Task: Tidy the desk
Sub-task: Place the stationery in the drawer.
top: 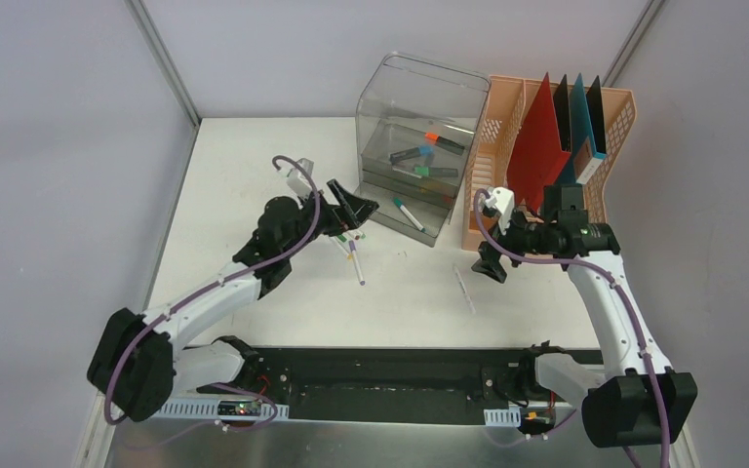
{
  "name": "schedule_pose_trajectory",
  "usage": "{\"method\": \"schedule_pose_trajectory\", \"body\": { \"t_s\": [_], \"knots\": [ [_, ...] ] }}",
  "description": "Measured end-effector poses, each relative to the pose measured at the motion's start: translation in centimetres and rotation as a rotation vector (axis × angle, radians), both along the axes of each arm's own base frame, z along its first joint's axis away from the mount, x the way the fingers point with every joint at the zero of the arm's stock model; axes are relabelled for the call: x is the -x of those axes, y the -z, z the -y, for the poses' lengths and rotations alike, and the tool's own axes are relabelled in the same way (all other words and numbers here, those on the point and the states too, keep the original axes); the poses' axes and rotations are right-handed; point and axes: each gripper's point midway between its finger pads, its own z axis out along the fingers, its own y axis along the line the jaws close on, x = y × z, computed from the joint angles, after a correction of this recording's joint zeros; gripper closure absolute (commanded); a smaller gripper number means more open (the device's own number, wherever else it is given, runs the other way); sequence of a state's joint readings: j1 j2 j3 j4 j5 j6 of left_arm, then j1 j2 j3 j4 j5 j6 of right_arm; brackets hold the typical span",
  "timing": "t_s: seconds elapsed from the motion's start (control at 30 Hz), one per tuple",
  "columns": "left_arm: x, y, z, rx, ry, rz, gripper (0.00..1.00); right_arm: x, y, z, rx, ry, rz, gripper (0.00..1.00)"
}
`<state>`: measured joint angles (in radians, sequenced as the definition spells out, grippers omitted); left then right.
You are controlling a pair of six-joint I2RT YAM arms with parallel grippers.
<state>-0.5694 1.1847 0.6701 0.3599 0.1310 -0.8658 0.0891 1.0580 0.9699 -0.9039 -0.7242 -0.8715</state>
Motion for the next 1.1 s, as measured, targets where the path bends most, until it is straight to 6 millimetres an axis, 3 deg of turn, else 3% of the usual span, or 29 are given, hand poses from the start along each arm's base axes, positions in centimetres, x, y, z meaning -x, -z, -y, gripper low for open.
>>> {"method": "schedule_pose_trajectory", "body": {
  "t_s": [0.27,0.5,0.63,0.87,1.1],
  "knots": [
    [3.1,1.0,-3.2,-0.102,-0.01,0.137,0.05,0.3,1.3,-0.1,0.0,-0.009,-0.046,0.01],
    [4.9,2.0,-4.5,-0.142,-0.005,0.168,0.01,1.7,4.8,-1.3,0.113,-0.081,-0.144,0.01],
    [5.9,3.7,-5.5,-0.157,-0.02,0.149,0.01,2.7,6.5,-1.4,0.18,-0.107,-0.178,0.01],
    [7.4,6.8,-6.8,-0.167,-0.04,0.1,0.01,2.5,9.3,-1.7,0.346,-0.133,-0.185,0.01],
    [8.1,7.3,-7.8,-0.147,-0.073,0.089,0.01,2.0,12.5,-1.1,0.509,-0.124,-0.205,0.15]
  ]
}}
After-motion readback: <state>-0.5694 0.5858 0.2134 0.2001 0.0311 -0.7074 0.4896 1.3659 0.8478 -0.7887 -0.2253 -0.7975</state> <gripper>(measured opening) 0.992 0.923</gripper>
